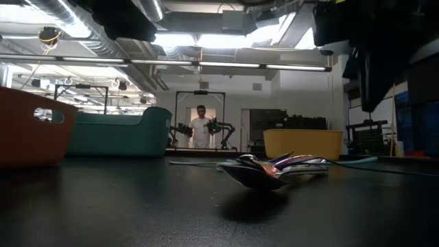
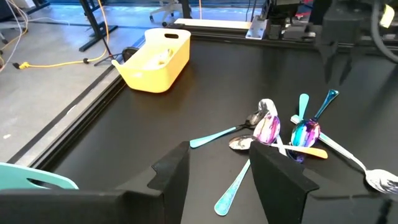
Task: Sort silverware by color (type)
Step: Put the violet spoon into the transparent bin
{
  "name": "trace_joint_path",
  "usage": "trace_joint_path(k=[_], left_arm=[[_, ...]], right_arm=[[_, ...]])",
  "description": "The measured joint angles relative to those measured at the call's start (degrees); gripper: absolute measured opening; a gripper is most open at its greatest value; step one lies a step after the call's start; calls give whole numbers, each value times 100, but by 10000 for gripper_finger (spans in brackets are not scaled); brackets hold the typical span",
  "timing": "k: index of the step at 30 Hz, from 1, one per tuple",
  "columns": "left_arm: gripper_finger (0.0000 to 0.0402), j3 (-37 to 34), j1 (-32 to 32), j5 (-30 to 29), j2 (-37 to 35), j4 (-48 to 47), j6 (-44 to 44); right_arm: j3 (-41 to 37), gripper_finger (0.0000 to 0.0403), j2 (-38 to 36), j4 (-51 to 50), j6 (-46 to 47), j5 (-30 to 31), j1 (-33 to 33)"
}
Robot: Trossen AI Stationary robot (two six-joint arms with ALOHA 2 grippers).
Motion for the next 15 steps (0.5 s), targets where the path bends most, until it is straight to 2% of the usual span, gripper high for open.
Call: trace_joint_path(k=[10, 15], left_arm=[[162, 0, -1, -2, 0, -4, -2], [162, 0, -1, -4, 0, -9, -2]], right_arm=[[-325, 79, 156, 313, 116, -14, 33], [-341, 79, 426, 347, 125, -505, 36]])
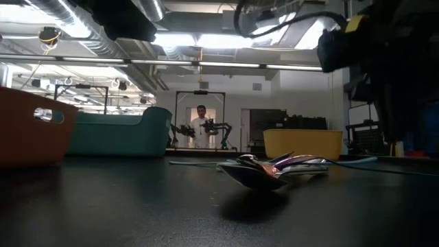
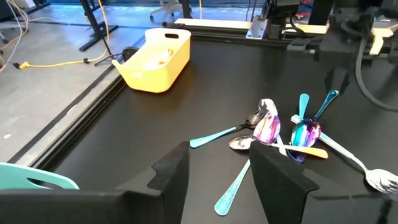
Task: Sort silverware by color (type)
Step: Put the violet spoon into the transparent bin
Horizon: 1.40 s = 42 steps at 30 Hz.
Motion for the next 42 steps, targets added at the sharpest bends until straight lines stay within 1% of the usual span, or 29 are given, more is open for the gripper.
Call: trace_joint_path(k=[3, 9, 26, 29, 34, 35, 40, 42], left_arm=[[162, 0, 1, 0, 0, -1, 0], [162, 0, 2, 0, 0, 0, 0], [162, 0, 2, 1, 0, 2, -2], [162, 0, 1, 0, 0, 3, -1], [162, 0, 0, 1, 0, 3, 0], [162, 0, 0, 0, 0, 2, 0], [162, 0, 1, 1, 0, 2, -1], [162, 0, 0, 2, 0, 2, 0]], right_arm=[[0, 79, 173, 107, 0, -143, 0], [0, 79, 468, 117, -2, 66, 0], [22, 77, 918, 144, -4, 54, -1], [20, 63, 918, 136, -4, 54, 0], [17, 13, 914, 133, -2, 54, -6], [15, 9, 914, 133, -2, 54, -7], [13, 17, 918, 137, -2, 54, -7], [13, 15, 918, 137, -2, 54, -7]])
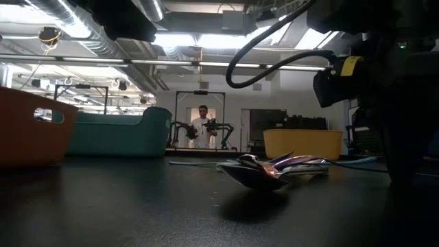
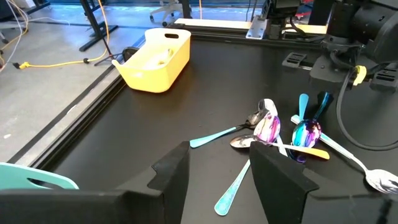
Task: Sort silverware by color (type)
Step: Put the violet spoon into the transparent bin
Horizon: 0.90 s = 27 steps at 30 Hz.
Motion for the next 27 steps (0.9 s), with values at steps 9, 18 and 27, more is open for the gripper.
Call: trace_joint_path(k=[9, 18, 27], left_arm=[[162, 0, 0, -2, 0, 0, -2], [162, 0, 2, -2, 0, 2, -2], [162, 0, 2, -8, -2, 55, 50]], right_arm=[[215, 4, 39, -245, -39, 2, 0], [734, 2, 39, -521, -224, 8, 0], [1265, 1, -27, -756, -713, 210, 2]])
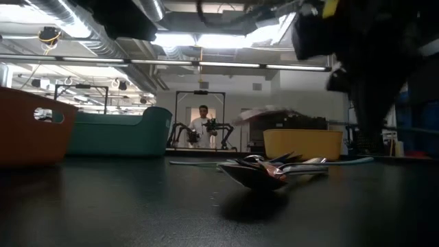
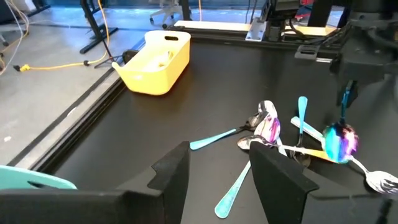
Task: Sort silverware by color (type)
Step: Put the violet spoon into the transparent bin
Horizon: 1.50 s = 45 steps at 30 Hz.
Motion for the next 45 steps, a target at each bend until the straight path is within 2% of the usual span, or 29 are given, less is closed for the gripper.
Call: trace_joint_path(k=[6, 11, 18, 27, 31, 37, 41, 45], left_arm=[[162, 2, -7, 87, -160, 229, 362], [162, 4, -7, 393, -500, 226, 433], [162, 7, -7, 713, -1277, 208, 451], [162, 7, -7, 758, -2310, 112, 451], [162, 7, -7, 760, -2468, 79, 450], [162, 7, -7, 762, -2378, 150, 446], [162, 7, -7, 766, -2088, 530, 457], [162, 7, -7, 765, -1695, 1096, 803]], right_arm=[[385, 0, -2, 206, -506, 660, -168], [450, 0, -4, 1163, -1026, 1265, -451], [450, 0, -5, 2358, -2248, 1694, -856], [450, 0, -6, 3555, -3420, 2053, -1525], [450, 0, -6, 4757, -3823, 1850, -1893], [453, 0, 31, 6580, -3855, 857, -2225], [453, 0, 37, 7004, -3855, 559, -2268], [453, 0, 40, 7096, -3857, 540, -2255]])
